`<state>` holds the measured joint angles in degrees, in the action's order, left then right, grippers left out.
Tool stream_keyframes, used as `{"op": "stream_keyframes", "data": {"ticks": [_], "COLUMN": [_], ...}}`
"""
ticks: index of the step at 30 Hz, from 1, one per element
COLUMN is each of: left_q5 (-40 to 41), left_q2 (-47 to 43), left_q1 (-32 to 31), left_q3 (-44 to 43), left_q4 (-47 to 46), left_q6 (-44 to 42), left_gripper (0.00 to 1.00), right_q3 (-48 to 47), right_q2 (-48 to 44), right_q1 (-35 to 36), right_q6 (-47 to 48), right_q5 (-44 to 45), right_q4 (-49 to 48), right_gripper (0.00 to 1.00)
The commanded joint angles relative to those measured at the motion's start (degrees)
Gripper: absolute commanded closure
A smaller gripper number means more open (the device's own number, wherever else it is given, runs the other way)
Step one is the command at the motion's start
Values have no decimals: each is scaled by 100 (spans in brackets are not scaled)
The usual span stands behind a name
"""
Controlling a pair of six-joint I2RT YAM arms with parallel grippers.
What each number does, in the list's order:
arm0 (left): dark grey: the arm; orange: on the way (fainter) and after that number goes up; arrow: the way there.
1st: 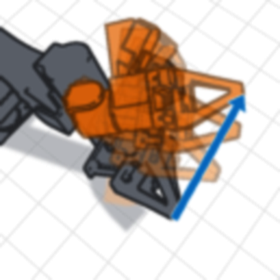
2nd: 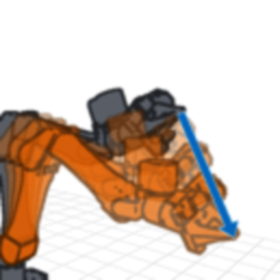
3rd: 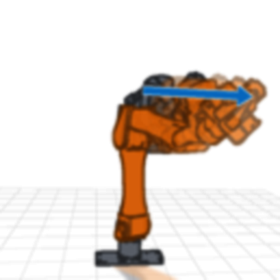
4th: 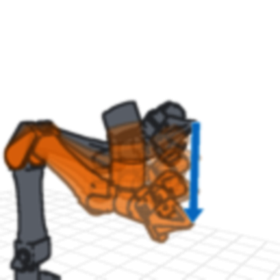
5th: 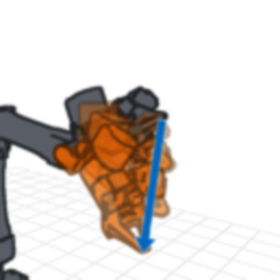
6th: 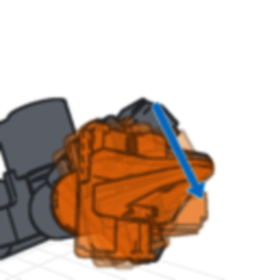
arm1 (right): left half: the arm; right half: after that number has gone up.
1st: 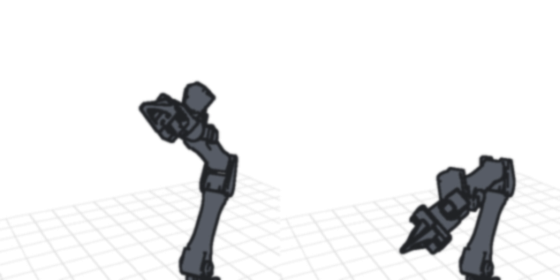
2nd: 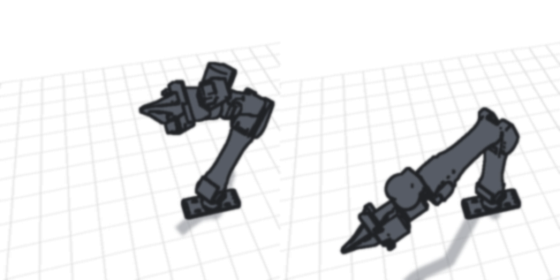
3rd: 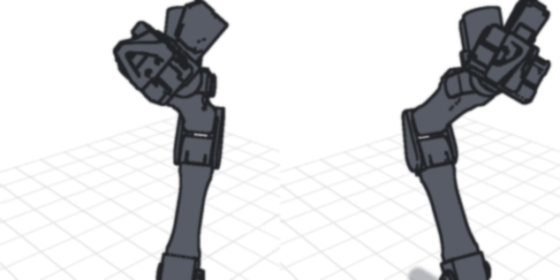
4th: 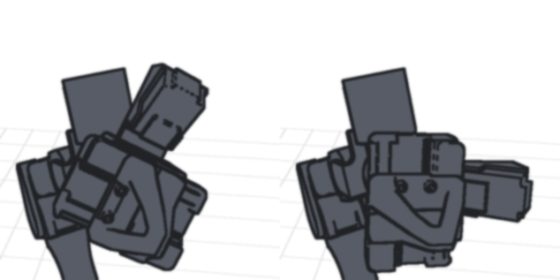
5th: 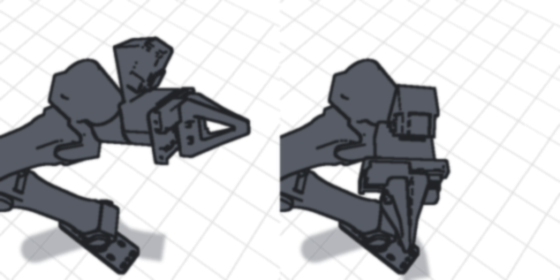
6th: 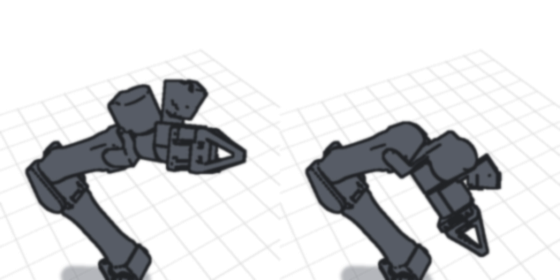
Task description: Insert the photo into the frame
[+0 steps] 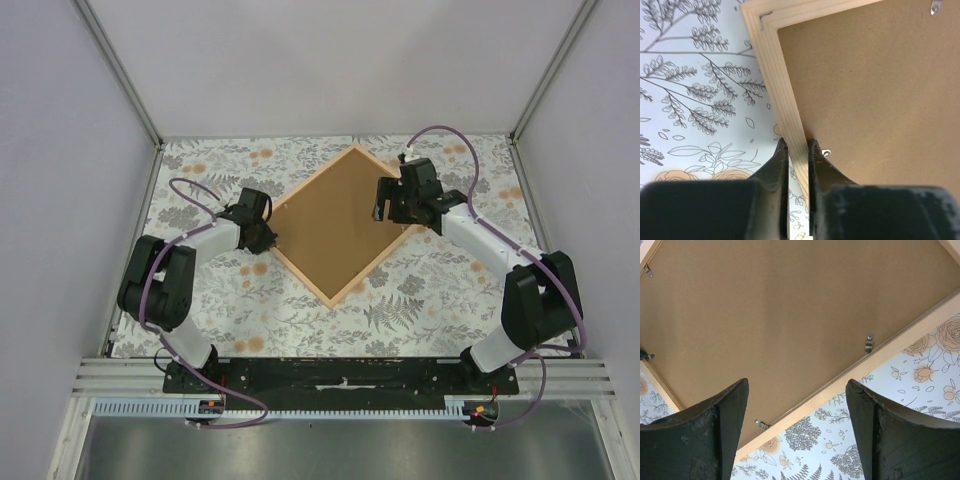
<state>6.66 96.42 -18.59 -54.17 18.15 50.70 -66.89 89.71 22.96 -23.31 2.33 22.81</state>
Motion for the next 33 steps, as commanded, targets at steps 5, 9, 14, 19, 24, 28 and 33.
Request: {"op": "stream_keyframes", "data": {"ticks": [5, 9, 14, 19, 24, 28, 33], "left_q5": [828, 575, -470, -1044, -1105, -1017, -850], "left_q2": [228, 166, 245, 518, 746, 878, 984], "left_q1": [13, 92, 522, 585, 593, 593, 593], "left_q3": [-234, -426, -988, -1631, -1904, -1974, -1878], "left_q4": [514, 303, 232, 478, 645, 803, 883], "left_q6": [-1613, -2510, -3021, -3321, -3444, -3470, -3505], "left_gripper": [98, 98, 94, 87, 88, 90, 95], "right_q3": [-298, -333, -281, -245, -289, -377, -483], "right_q2": [-15, 2, -33, -15, 125, 406, 872], "right_q1": [-230, -275, -274, -327, -415, -582, -872], "right_q6": [178, 204, 221, 239, 309, 432, 520], "right_q5": [-118, -154, -163, -171, -171, 109, 461], "right_q4": [-66, -40, -31, -4, -4, 109, 329], "right_gripper": [15, 15, 15, 15, 15, 14, 15]}}
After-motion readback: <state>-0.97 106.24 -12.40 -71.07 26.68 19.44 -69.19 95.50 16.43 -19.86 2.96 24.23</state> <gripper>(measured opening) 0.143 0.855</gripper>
